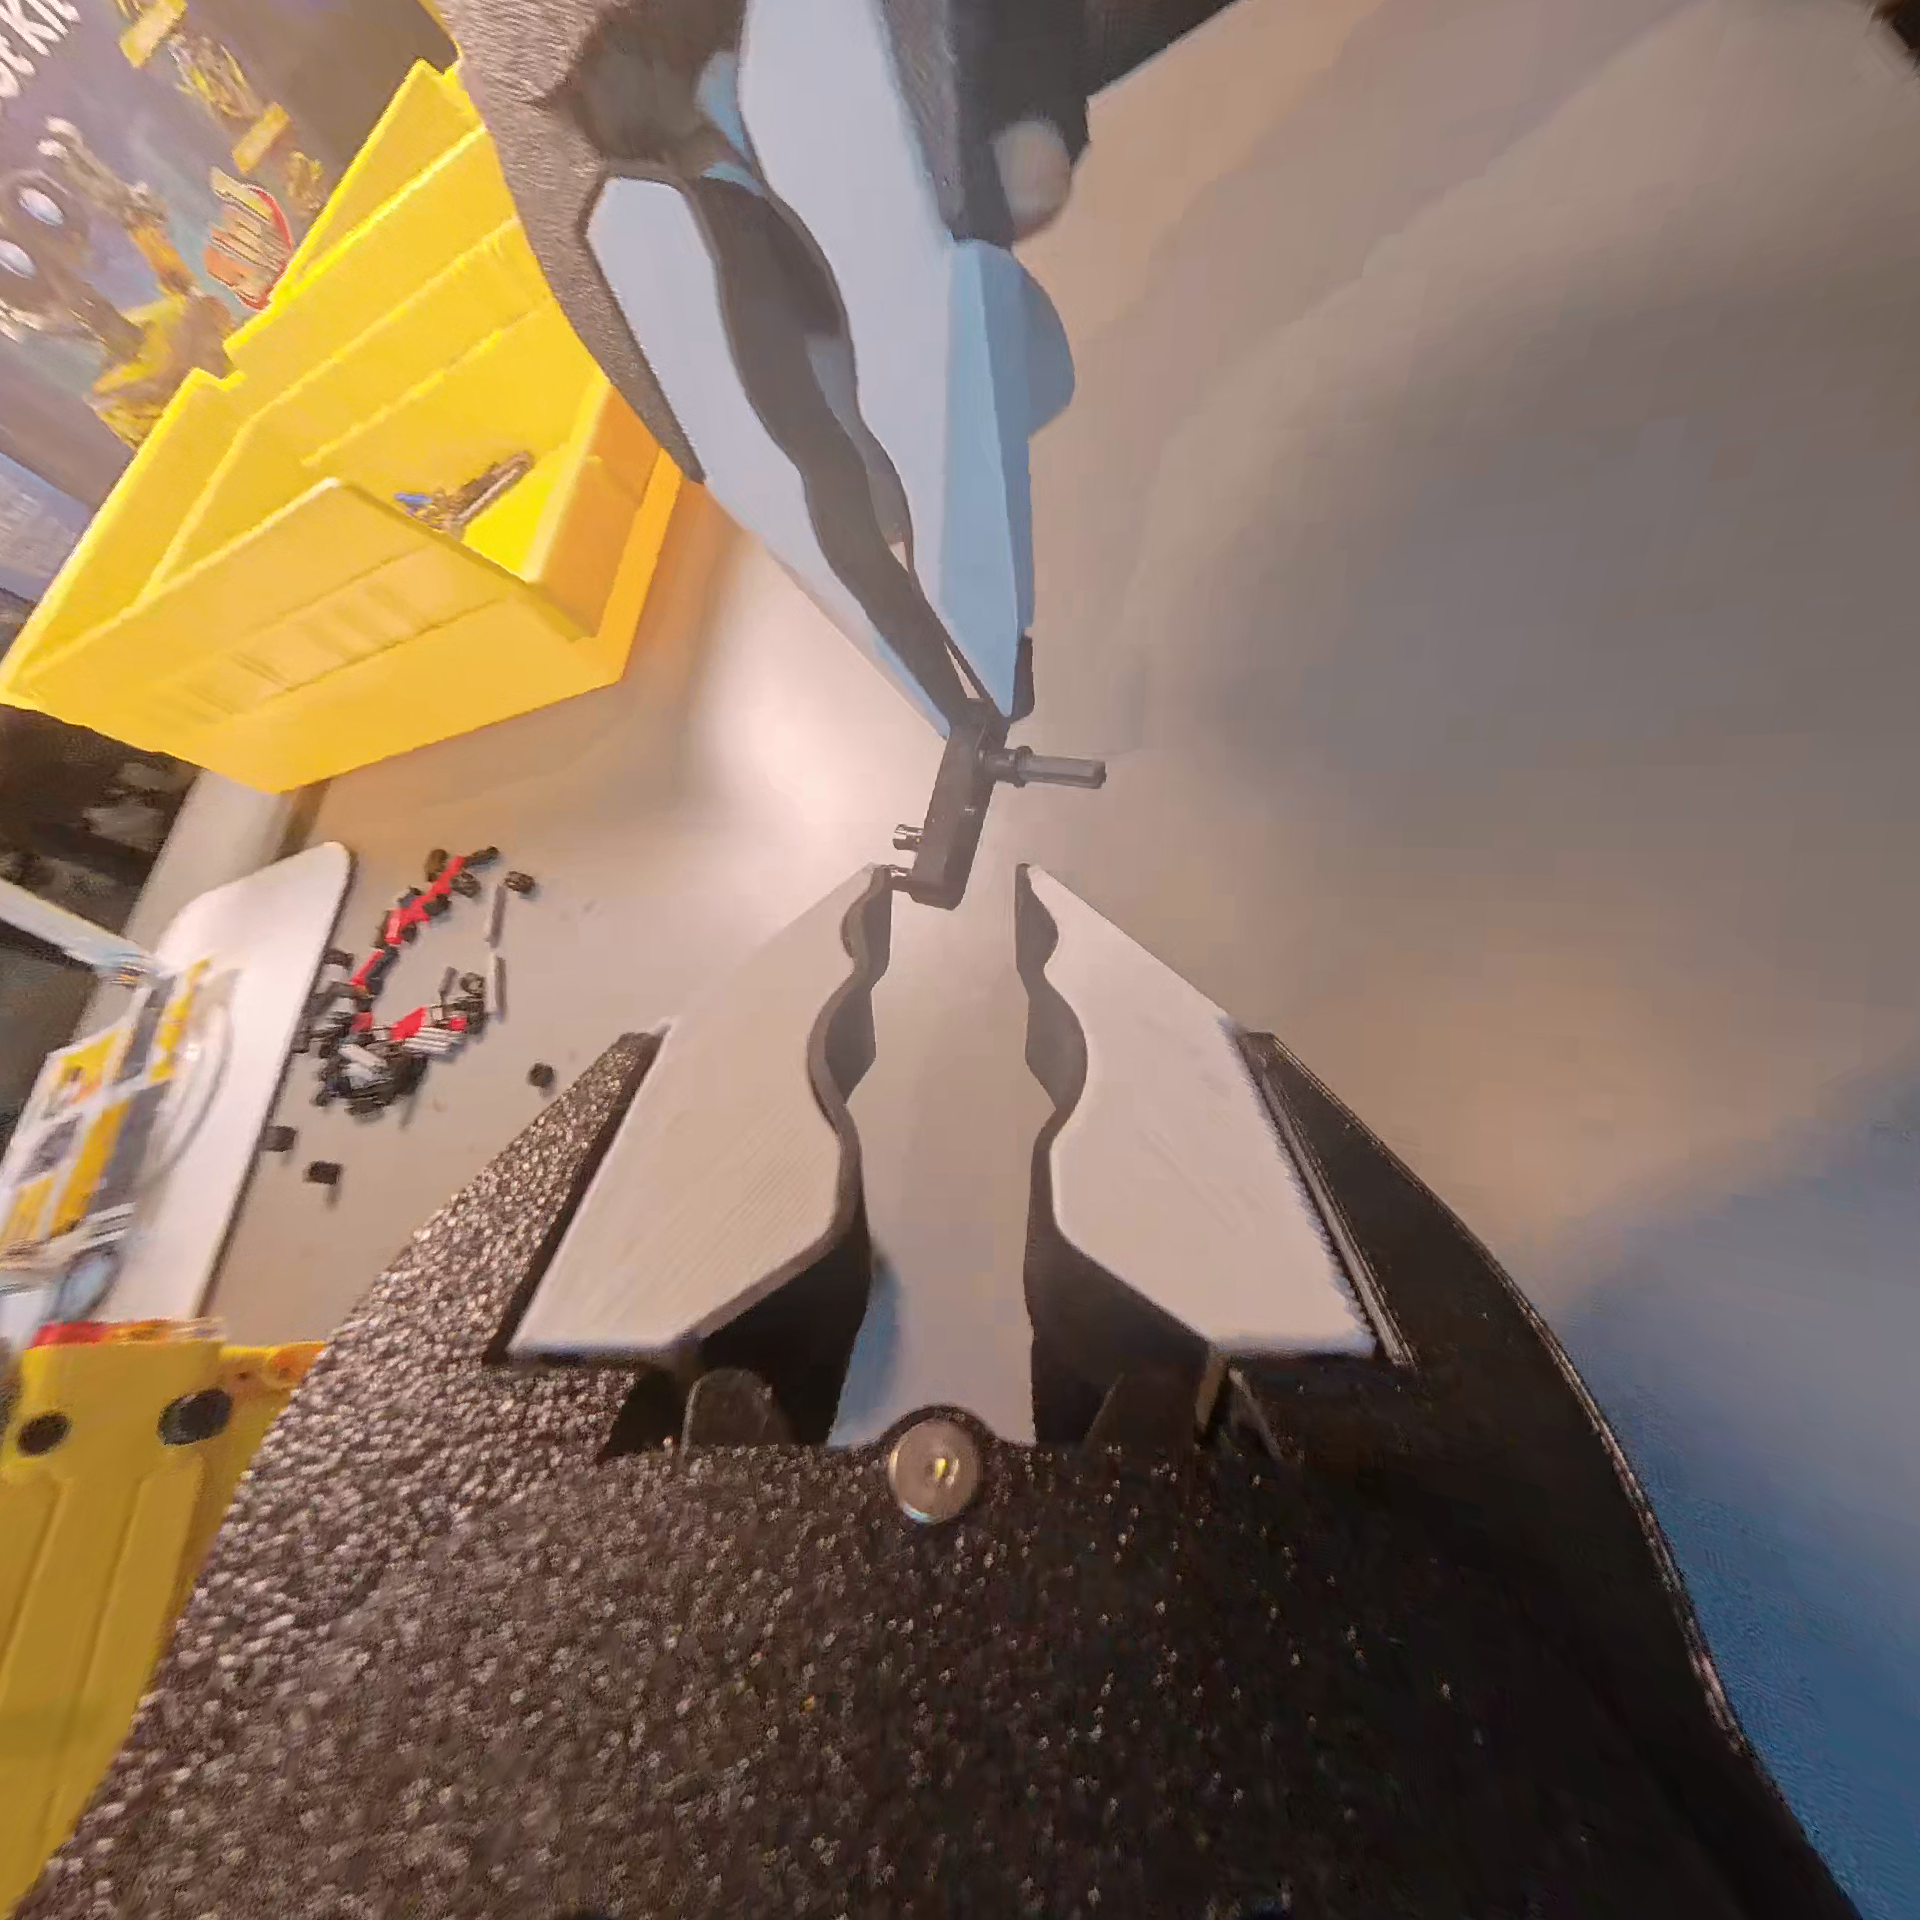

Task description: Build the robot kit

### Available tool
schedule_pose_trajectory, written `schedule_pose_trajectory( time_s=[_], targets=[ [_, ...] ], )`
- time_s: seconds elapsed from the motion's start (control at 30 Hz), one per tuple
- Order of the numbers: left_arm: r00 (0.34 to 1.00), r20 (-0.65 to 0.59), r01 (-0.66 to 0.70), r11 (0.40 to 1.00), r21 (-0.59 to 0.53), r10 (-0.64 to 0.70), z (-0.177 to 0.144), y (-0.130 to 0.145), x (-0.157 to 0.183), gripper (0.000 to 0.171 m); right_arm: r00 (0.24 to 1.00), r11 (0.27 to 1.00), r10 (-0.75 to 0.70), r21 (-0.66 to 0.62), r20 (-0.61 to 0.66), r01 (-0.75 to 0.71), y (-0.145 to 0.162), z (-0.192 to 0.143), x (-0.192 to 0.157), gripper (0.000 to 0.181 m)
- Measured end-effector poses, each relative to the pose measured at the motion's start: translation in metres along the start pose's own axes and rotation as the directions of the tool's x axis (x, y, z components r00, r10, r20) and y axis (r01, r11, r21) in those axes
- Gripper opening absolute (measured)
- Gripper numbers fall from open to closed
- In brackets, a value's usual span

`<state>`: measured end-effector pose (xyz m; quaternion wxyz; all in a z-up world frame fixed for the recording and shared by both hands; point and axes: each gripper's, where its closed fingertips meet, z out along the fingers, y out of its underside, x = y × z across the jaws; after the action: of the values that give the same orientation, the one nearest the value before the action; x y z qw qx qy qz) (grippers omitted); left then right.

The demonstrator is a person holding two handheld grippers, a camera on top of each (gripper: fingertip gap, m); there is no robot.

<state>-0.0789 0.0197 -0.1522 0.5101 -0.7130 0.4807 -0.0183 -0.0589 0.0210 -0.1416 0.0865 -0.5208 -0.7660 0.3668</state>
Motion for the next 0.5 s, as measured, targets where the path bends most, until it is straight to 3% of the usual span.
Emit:
schedule_pose_trajectory(
  time_s=[0.13, 0.23, 0.37, 0.5],
  targets=[
    [0.995, 0.091, -0.036, 0.999, 0.007, 0.035, -0.004, -0.004, -0.013, 0.010, 0.998, 0.998, 0.035, 0.044, 0.047, -0.037, -0.014, -0.010, 0.003, 0.008],
    [0.993, 0.105, 0.049, 0.996, 0.071, -0.056, -0.010, -0.014, -0.022, 0.008, 0.994, 0.978, 0.048, 0.198, 0.098, -0.067, -0.037, -0.022, 0.001, 0.008],
    [0.957, -0.011, 0.287, 0.937, 0.197, -0.291, -0.017, -0.028, -0.027, 0.008, 0.996, 0.915, 0.010, 0.401, 0.085, -0.043, -0.057, -0.033, -0.002, 0.010],
    [0.845, -0.222, 0.534, 0.797, 0.282, -0.487, -0.024, -0.046, -0.026, 0.008, 1.000, 0.819, -0.026, 0.574, 0.009, 0.016, -0.069, -0.046, -0.002, 0.016]
  ],
)
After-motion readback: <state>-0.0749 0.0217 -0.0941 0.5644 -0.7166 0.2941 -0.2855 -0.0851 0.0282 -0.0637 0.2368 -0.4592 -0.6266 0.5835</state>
